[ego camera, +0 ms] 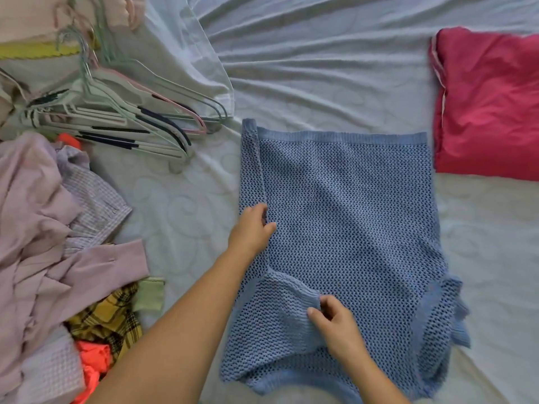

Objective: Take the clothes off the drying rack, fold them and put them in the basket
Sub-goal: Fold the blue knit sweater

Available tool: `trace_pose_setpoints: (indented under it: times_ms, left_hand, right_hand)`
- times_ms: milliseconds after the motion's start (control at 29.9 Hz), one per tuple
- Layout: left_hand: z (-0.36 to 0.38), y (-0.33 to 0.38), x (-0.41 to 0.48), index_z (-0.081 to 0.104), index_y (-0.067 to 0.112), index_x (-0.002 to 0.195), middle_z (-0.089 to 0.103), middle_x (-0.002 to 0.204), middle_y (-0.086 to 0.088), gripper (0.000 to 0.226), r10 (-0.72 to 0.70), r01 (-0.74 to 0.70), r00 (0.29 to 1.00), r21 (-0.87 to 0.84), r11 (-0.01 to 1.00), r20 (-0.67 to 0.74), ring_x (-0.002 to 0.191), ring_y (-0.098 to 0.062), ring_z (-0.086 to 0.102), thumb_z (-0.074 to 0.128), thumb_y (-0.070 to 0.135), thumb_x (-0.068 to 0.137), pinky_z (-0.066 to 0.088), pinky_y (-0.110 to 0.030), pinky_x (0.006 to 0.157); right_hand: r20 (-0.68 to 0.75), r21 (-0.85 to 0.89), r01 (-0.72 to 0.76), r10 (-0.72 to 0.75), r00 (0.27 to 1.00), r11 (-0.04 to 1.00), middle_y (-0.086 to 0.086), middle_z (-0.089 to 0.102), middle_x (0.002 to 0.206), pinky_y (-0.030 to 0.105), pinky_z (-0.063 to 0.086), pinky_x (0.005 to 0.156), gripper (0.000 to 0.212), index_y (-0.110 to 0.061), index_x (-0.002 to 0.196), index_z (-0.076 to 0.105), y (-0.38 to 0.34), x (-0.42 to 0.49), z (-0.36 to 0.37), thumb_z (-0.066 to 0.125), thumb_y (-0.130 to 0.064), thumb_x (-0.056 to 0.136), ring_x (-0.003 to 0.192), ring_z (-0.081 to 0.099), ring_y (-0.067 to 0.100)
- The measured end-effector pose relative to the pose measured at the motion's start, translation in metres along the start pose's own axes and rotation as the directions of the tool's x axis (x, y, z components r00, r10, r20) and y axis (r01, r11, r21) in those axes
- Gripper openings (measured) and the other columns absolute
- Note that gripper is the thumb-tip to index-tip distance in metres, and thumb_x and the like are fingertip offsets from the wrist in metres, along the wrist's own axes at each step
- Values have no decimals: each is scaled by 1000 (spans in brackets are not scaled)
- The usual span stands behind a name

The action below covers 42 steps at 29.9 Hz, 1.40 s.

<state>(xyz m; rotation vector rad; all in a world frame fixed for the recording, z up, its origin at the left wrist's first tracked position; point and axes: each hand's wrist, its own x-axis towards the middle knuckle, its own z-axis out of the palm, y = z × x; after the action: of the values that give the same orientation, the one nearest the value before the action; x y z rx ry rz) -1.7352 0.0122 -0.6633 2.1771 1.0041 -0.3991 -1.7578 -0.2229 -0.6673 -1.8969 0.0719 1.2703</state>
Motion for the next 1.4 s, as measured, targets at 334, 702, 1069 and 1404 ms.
trace_pose_setpoints:
  times_ms: [334, 702, 1069, 1404]
  left_hand:
    - [30, -1, -58, 50, 10, 116, 50, 91, 1, 26, 172, -166, 985, -140, 976, 28, 80, -15, 48, 53, 20, 92, 38, -27, 74]
    - [130, 42, -180, 37, 30, 94, 60, 93, 3, 29, 335, -369, 832, -11, 929, 442, 88, -14, 60, 33, 48, 72, 46, -24, 75]
    - [159, 151, -165, 23, 21, 142, 34, 134, 4, 94, 221, -116, 909, -294, 949, 355, 126, -12, 34, 76, 38, 67, 33, -29, 107]
    - [143, 121, -158, 61, 18, 95, 67, 92, 7, 37, 19, 306, 928, -792, 528, 371, 82, 4, 59, 43, -13, 84, 46, -15, 77]
  right_hand:
    - [-17, -237, 22, -27, 999, 971, -8, 60, 79, 16, 42, 68, 11, -28, 86, 53, 18, -17, -34, 57, -19, 91, 72, 55, 0]
    - [-659, 37, -274, 229, 716, 961, 27, 54, 121, 45, 44, 92, 46, 5, 120, 52, 46, 1, -199, 67, -14, 80, 108, 52, 37]
    - [-230, 111, 83, -56, 971, 990, 3, 51, 64, 25, 38, 56, 19, -8, 68, 53, -17, -49, -175, 60, -7, 86, 59, 47, 10]
    - [-483, 39, 85, -56, 874, 996, 11, 58, 101, 46, 51, 88, 38, -6, 100, 52, -46, 37, -191, 59, -41, 87, 98, 57, 28]
